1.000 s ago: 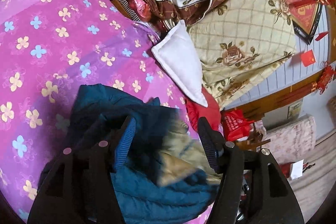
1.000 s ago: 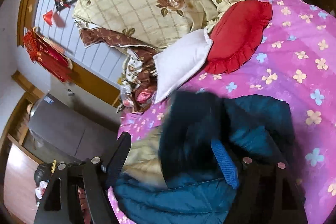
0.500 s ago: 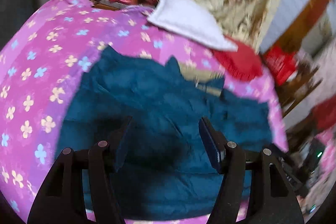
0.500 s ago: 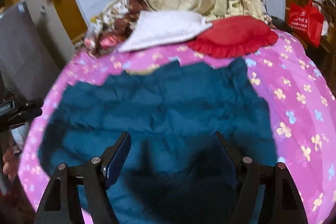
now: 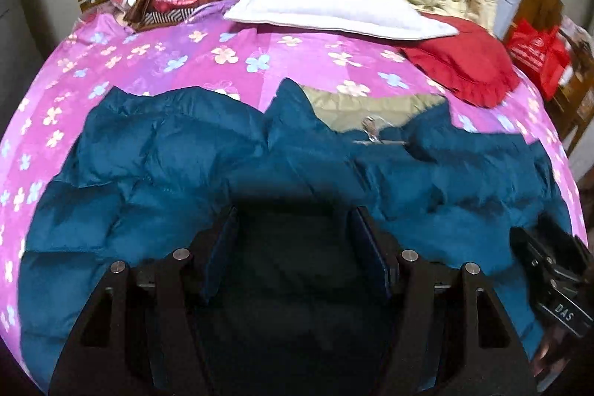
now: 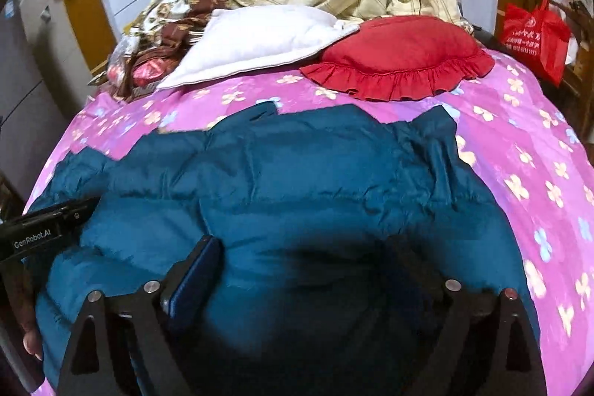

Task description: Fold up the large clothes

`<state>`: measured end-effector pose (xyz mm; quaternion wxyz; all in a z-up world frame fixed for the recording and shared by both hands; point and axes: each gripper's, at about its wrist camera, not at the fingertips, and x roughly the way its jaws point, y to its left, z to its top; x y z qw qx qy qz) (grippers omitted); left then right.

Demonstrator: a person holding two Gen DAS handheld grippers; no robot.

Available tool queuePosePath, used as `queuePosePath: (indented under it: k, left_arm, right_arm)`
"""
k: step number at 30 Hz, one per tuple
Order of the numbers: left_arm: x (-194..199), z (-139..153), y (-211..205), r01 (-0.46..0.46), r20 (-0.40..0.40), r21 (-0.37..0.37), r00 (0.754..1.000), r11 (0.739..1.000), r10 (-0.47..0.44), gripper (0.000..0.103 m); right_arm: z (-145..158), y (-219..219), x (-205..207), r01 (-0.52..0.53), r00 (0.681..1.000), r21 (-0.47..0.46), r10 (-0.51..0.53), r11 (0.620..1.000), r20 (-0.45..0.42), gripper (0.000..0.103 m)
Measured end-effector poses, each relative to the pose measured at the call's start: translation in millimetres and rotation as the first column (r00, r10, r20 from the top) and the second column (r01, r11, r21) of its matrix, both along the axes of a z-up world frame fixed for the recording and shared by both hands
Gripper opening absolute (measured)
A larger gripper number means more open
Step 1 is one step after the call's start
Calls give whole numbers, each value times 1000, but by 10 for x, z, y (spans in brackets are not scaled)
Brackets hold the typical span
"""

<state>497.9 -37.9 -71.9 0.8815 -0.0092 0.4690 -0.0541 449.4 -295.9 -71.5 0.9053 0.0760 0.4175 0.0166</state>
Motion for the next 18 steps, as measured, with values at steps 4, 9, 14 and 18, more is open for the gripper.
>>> queuePosePath:
  k: [4,9,14,18]
  left_arm:
    - [284,-105,-5,-33,-3,4,999,999,33,63]
    - [386,-180,-41,-47,9,19,999,999,47,65]
    - [179,23,113,-51,21,-37,998,998,52,64]
    - [-190,367,411,-83,75,-81,993,993,89,64]
  right_arm:
    - [-83,-67,301,20,1000,24,-20,999,-20,89]
    - [-176,-40,481,28,999,21,-27,999,-30,92]
    - [-79,-30,405,17,997,-23,-18,1000,-77,91]
    - [262,-105,-114,1,1000,-6,-1,1000,-14,91]
